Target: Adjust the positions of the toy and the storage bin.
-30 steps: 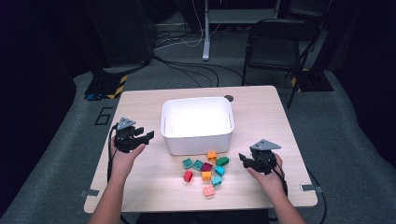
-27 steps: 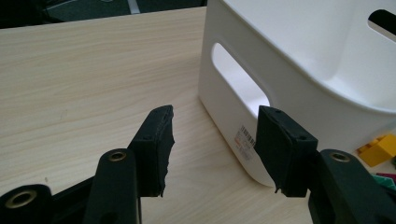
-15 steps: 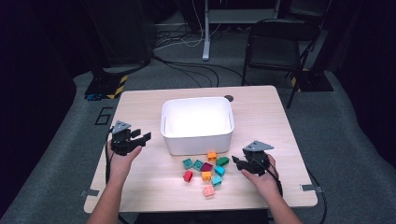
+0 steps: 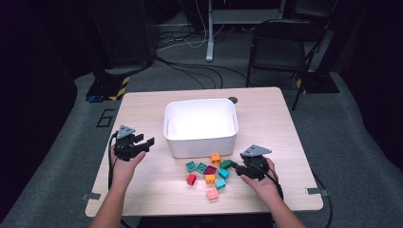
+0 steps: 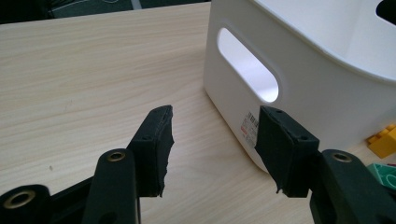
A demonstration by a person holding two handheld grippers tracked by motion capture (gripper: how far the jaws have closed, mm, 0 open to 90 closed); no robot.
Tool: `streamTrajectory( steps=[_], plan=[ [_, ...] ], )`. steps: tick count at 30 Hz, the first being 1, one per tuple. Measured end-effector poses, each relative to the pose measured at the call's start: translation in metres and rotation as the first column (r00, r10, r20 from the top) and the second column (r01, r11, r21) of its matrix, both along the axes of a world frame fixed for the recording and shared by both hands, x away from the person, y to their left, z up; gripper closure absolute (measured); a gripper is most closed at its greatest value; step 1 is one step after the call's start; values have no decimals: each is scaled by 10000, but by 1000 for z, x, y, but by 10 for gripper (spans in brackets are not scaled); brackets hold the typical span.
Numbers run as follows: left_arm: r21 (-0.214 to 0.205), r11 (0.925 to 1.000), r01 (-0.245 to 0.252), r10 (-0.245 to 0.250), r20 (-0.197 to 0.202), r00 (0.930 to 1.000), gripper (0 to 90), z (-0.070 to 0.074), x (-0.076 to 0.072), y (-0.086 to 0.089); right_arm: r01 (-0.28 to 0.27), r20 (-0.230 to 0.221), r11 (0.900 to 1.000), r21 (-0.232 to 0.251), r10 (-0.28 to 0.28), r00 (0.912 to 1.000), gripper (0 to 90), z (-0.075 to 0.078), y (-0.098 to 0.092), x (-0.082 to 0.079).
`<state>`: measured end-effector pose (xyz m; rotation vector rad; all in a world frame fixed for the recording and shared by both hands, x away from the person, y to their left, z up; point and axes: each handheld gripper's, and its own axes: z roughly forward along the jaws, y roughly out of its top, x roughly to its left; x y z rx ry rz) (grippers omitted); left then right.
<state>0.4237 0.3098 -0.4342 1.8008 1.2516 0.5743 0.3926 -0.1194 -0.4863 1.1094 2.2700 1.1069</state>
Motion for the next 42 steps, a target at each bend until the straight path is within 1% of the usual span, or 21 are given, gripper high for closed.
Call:
streamTrajectory(
  steps=[2, 3, 8, 10, 11, 13, 18, 19, 21, 25, 26, 27, 29, 31, 33, 36, 39, 42],
  plan=[
    [47, 10000, 38, -38, -41, 10000, 452, -1, 0, -1, -98, -130, 9997, 209, 101, 9999, 475, 0, 2, 0],
    [72, 10000, 39, -38, -46, 10000, 451, -1, 0, -1, -161, -150, 9996, 211, 164, 9998, 478, 0, 3, 1],
    [78, 9999, 69, -70, 16, 10000, 446, -1, -2, -3, -379, -96, 9993, 48, 379, 9992, 503, -1, 9, 2],
    [104, 9999, 79, -79, -26, 10000, 446, -1, -2, -3, -401, -163, 9992, 29, 401, 9991, 507, -2, 10, 3],
    [117, 9999, 52, -52, -25, 10000, 445, -1, -2, -3, -490, -227, 9988, 49, 491, 9985, 507, -4, 11, 5],
    [120, 9999, 51, -50, -21, 10000, 444, -1, -2, -3, -482, -250, 9988, 89, 484, 9985, 507, -4, 12, 6],
    [168, 9999, 20, -19, -57, 10000, 441, -2, -3, -2, -643, -308, 9979, 40, 644, 9974, 498, -7, 15, 10],
    [122, 9999, -37, 38, -41, 10000, 440, -2, -3, -2, -681, -314, 9977, 37, 681, 9972, 496, -7, 15, 10],
    [171, 9999, -28, 29, -90, 10000, 439, -2, -4, -1, -741, -288, 9971, 153, 745, 9968, 494, -7, 16, 12],
    [141, 9999, -94, 95, -95, 9999, 439, -3, -5, -1, -854, -329, 9958, 343, 865, 9957, 523, -7, 17, 14],
    [146, 9998, -99, 101, -92, 9999, 438, -3, -6, 0, -886, -246, 9953, 395, 896, 9957, 523, -6, 17, 14],
    [138, 9999, -104, 106, -90, 9999, 437, -3, -6, -1, -876, -255, 9950, 474, 889, 9957, 521, -5, 18, 14],
    [189, 9998, -83, 85, -100, 9999, 437, -3, -6, -1, -904, -239, 9948, 469, 916, 9955, 497, -4, 20, 14],
    [192, 9998, -92, 95, -160, 9998, 436, -4, -6, -1, -914, -331, 9950, 398, 928, 9951, 473, -6, 24, 15],
    [204, 9997, -107, 110, -120, 9999, 434, -4, -7, -1, -990, -404, 9947, 293, 1002, 9942, 456, -7, 27, 15],
    [182, 9997, -164, 166, -105, 9998, 432, -4, -7, 1, -981, -663, 9949, 215, 994, 9928, 432, -10, 31, 17],
    [168, 9996, -222, 225, -121, 9997, 432, -4, -7, 3, -992, -754, 9949, 166, 1002, 9921, 430, -12, 31, 18],
    [164, 9996, -227, 230, -152, 9996, 431, -5, -7, 4, -936, -847, 9953, 244, 953, 9918, 450, -12, 30, 19]
  ],
)
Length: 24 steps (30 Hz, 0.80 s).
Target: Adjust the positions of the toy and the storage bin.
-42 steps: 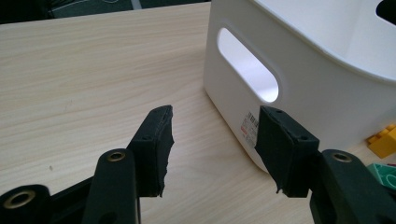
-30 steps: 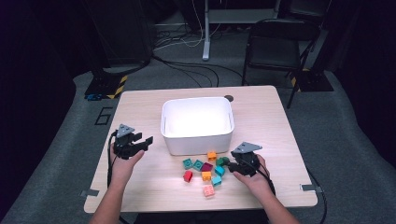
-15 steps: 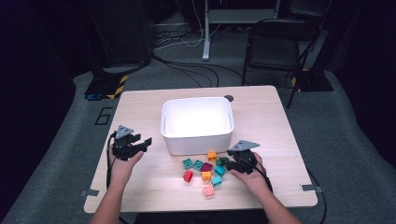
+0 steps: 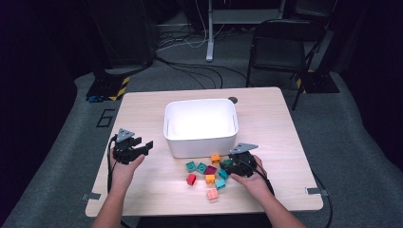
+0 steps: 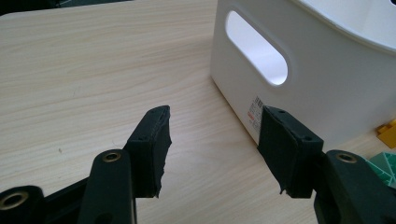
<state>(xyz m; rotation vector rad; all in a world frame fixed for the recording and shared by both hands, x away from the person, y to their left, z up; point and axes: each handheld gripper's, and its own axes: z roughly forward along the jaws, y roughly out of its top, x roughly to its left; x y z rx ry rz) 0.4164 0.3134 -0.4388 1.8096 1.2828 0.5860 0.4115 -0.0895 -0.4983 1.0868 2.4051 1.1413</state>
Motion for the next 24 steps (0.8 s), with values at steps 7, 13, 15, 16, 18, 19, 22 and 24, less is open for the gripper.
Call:
streamTrajectory(
  steps=[7, 13, 15, 16, 18, 19, 22, 24],
  plan=[
    [-21, 10000, -25, 25, 0, 10000, 432, -1, 2, 0, 380, -1, 9993, -45, -380, 9993, 457, 1, -8, 1],
    [-49, 10000, -34, 33, -52, 10000, 432, -2, 5, 2, 1028, -144, 9947, -1, -1028, 9946, 451, 1, -21, 0],
    [-31, 10000, -23, 23, -52, 10000, 432, -2, 6, 2, 1064, -215, 9943, 40, -1063, 9941, 446, 1, -24, -3],
    [-36, 10000, -29, 29, -39, 10000, 432, -2, 7, 2, 1031, -238, 9947, 14, -1030, 9944, 444, 1, -25, -5],
    [-63, 10000, -42, 41, -21, 10000, 432, -1, 8, 2, 1028, -261, 9947, 12, -1027, 9944, 439, 1, -27, -9],
    [-53, 10000, -42, 42, -10, 10000, 432, -1, 8, 2, 1053, -292, 9944, 24, -1052, 9940, 438, 1, -28, -11],
    [-92, 9999, -50, 51, 37, 10000, 432, 0, 10, 3, 1032, -381, 9946, 79, -1029, 9940, 432, 2, -31, -17],
    [-108, 9999, -68, 69, 54, 10000, 432, 1, 11, 3, 995, -490, 9950, 76, -990, 9939, 430, 1, -33, -20]
  ],
)
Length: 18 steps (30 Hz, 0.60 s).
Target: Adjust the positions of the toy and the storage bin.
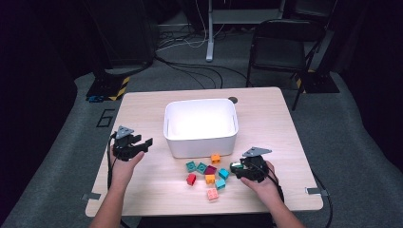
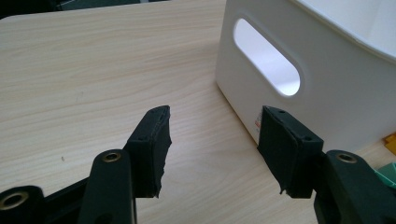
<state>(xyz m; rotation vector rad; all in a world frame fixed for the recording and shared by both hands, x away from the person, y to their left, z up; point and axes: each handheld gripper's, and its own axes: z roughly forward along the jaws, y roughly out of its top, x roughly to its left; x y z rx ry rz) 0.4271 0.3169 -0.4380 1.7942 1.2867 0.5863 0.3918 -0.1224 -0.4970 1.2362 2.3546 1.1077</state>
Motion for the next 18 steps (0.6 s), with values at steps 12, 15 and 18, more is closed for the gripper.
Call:
streamTrajectory(
  steps=[12, 15, 18],
  plan=[
    [12, 10000, -43, 43, -27, 10000, 432, 0, 3, 1, -306, -168, 9992, -257, 302, 9994, 465, 1, 1, -9],
    [28, 10000, -55, 55, -19, 10000, 432, 0, 2, 2, -315, 133, 9983, -490, 322, 9994, 444, 1, 2, -6],
    [56, 10000, -79, 79, -24, 10000, 432, -1, 1, 2, -528, 400, 9961, -713, 557, 9976, 439, -2, 4, -2]
  ],
)
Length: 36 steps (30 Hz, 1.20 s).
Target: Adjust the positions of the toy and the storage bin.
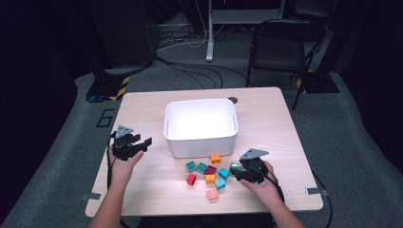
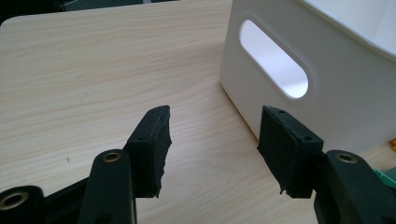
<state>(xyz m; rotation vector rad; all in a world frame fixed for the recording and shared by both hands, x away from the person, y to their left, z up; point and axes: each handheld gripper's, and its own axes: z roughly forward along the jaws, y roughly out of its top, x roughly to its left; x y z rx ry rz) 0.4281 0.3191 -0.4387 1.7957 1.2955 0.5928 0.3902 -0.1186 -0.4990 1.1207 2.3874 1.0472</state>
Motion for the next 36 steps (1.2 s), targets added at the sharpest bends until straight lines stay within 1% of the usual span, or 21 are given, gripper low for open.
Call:
streamTrajectory(
  steps=[3, 4, 6, 8, 9, 10, 17, 26, 28, 31, 32, 34, 36],
  plan=[
    [41, 10000, -31, 31, -13, 10000, 432, 0, -2, 1, -243, -6, 9996, -143, 243, 9997, 464, -3, 4, 4],
    [32, 10000, -63, 63, 14, 10000, 432, 0, -2, 2, -364, 75, 9990, -257, 366, 9993, 478, -3, 6, 5],
    [23, 9999, -118, 118, 11, 9999, 432, -1, -3, 2, -406, 223, 9980, -491, 418, 9989, 509, -4, 9, 6],
    [48, 9999, -124, 124, 8, 9999, 432, -1, -3, 3, -540, 298, 9958, -743, 563, 9980, 539, -4, 10, 7],
    [53, 9999, -129, 129, 5, 9999, 432, -2, -3, 4, -532, 294, 9956, -767, 556, 9980, 557, -4, 10, 8],
    [61, 9999, -143, 144, -20, 9999, 432, -2, -4, 4, -486, 310, 9961, -734, 510, 9982, 572, -5, 10, 9],
    [56, 9998, -179, 179, -51, 9998, 432, -2, -5, 5, -429, 38, 9962, -761, 433, 9991, 653, -5, 9, 13],
    [58, 9998, -178, 178, -94, 9998, 432, -3, -4, 5, -342, 6, 9973, -654, 343, 9994, 659, -2, 7, 12],
    [14, 9998, -196, 196, -73, 9998, 432, -3, -4, 6, -321, 88, 9978, -587, 326, 9994, 660, 1, 6, 12],
    [-23, 9998, -197, 197, -98, 9998, 432, -4, -4, 6, -310, 6, 9979, -564, 311, 9995, 660, 5, 5, 11],
    [-24, 9998, -184, 183, -111, 9998, 432, -4, -4, 6, -198, -14, 9988, -451, 197, 9998, 660, 7, 5, 10],
    [-3, 9999, -157, 157, -97, 9998, 432, -5, -4, 5, -316, 44, 9988, -384, 318, 9995, 661, 11, 4, 10],
    [-6, 9999, -137, 137, -107, 9998, 432, -5, -4, 5, -242, -51, 9993, -287, 240, 9997, 661, 15, 4, 9]
  ],
)
